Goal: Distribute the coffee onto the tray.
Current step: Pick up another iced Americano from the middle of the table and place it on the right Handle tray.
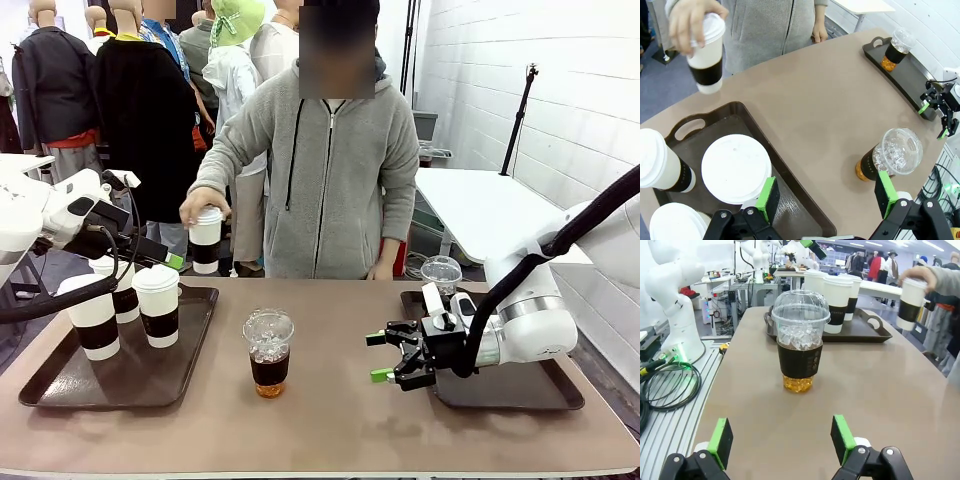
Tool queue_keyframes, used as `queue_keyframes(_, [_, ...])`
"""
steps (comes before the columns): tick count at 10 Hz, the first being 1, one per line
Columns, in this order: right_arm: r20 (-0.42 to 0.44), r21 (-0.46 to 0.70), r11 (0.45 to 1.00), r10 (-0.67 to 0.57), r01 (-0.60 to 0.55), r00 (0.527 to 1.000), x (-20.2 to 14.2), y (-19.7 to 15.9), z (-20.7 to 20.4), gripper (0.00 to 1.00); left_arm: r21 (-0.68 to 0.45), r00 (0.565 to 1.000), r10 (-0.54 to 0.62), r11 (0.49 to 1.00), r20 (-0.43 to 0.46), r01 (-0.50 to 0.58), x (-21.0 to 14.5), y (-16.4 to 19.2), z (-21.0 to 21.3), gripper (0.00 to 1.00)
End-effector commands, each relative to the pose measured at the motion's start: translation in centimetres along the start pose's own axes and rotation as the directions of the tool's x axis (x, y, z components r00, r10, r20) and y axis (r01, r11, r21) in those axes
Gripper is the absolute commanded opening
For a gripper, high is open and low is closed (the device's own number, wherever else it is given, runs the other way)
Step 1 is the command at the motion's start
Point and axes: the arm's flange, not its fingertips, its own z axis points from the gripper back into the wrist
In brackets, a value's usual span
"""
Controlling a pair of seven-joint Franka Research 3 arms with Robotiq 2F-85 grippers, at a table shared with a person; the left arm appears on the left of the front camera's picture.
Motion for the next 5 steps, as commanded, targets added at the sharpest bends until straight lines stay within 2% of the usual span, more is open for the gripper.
queue_keyframes(1, [0.002, -0.001, 1.000, -0.002, 0.002, 1.000, -0.1, 0.4, 0.1, 1.00, -0.018, 1.000, -0.013, 1.000, 0.017, 0.013, -0.1, 0.5, -0.3, 1.00])
queue_keyframes(5, [0.002, 0.007, 0.999, 0.033, -0.033, 0.999, 0.9, -0.9, -3.0, 1.00, -0.018, 1.000, -0.013, 1.000, 0.017, 0.013, -0.1, 0.5, -0.3, 1.00])
